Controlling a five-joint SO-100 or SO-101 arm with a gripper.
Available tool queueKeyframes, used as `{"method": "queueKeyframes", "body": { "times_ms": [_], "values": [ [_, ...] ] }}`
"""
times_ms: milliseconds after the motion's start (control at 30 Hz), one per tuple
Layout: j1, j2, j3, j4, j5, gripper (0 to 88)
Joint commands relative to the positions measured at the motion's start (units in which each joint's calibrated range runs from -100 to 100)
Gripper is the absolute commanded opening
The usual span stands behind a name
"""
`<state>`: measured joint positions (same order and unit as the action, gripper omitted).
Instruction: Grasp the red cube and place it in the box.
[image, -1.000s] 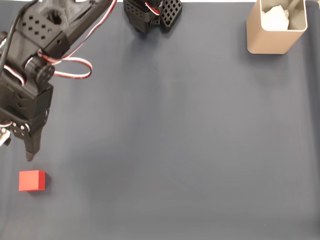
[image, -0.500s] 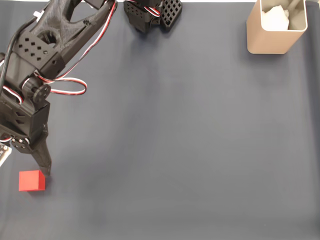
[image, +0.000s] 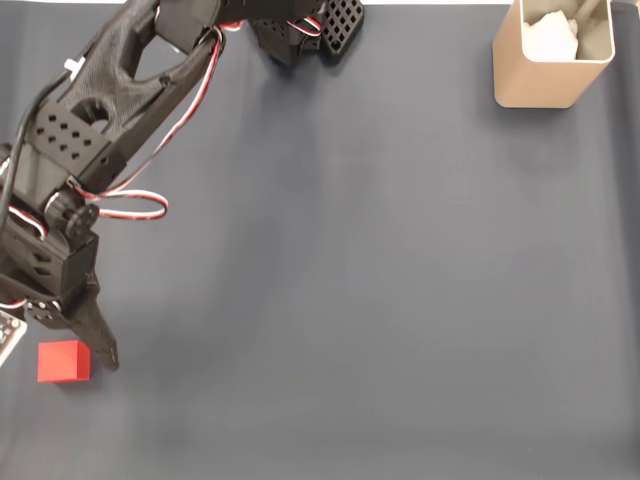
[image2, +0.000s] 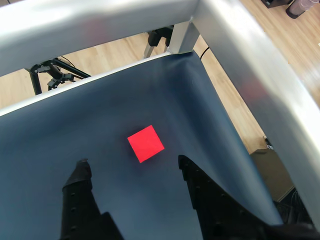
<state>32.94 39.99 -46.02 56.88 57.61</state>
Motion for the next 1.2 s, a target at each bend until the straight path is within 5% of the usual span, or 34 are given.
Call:
{"method": "queueKeyframes", "body": {
  "times_ms": [0,1167],
  "values": [
    [-0.76,1.34,-5.53,-1.06,-0.29,41.1],
    [-1.47,17.89,-23.6,-1.72,-0.59,41.7]
  ]
}}
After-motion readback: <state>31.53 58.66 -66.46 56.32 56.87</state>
